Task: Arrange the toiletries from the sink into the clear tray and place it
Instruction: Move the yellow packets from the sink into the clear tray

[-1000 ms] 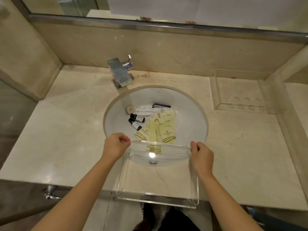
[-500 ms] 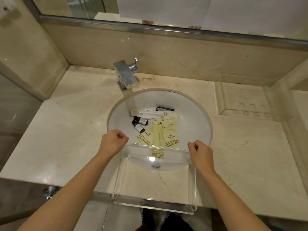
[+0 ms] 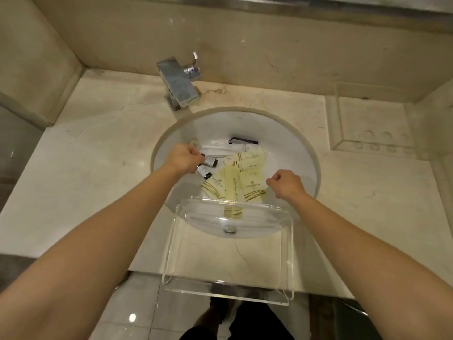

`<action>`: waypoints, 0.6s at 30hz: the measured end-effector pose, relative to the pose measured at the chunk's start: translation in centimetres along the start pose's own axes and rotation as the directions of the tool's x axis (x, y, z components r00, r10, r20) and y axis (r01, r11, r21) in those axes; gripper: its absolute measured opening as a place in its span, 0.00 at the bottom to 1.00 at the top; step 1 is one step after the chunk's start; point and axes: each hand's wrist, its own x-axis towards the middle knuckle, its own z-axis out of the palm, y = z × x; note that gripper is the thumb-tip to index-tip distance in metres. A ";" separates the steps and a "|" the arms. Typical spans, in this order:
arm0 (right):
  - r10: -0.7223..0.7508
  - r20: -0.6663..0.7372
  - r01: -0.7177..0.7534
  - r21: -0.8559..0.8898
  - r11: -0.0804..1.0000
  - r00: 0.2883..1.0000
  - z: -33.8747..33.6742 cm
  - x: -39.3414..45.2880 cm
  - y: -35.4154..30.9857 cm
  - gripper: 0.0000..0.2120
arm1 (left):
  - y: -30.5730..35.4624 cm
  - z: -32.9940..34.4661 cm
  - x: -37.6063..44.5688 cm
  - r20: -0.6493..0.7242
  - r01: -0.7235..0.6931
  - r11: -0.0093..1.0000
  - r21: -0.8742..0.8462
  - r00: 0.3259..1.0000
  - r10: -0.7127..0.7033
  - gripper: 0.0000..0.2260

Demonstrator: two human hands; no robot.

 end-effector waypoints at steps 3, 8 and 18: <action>0.063 0.042 -0.064 0.016 0.998 0.997 0.8 1.2 -0.1 0.07 | -0.7 1.1 0.9 0.062 0.046 0.999 0.016 0.997 -0.047 0.06; 0.114 0.131 -0.111 -0.032 0.993 0.985 2.2 3.4 -0.6 0.10 | -1.9 3.1 2.7 0.180 0.072 0.994 0.081 0.980 -0.086 0.06; 0.114 0.105 -0.055 -0.446 0.893 0.988 5.1 6.6 -0.7 0.28 | -3.7 6.7 6.2 0.328 -0.078 0.825 0.559 0.935 -0.134 0.10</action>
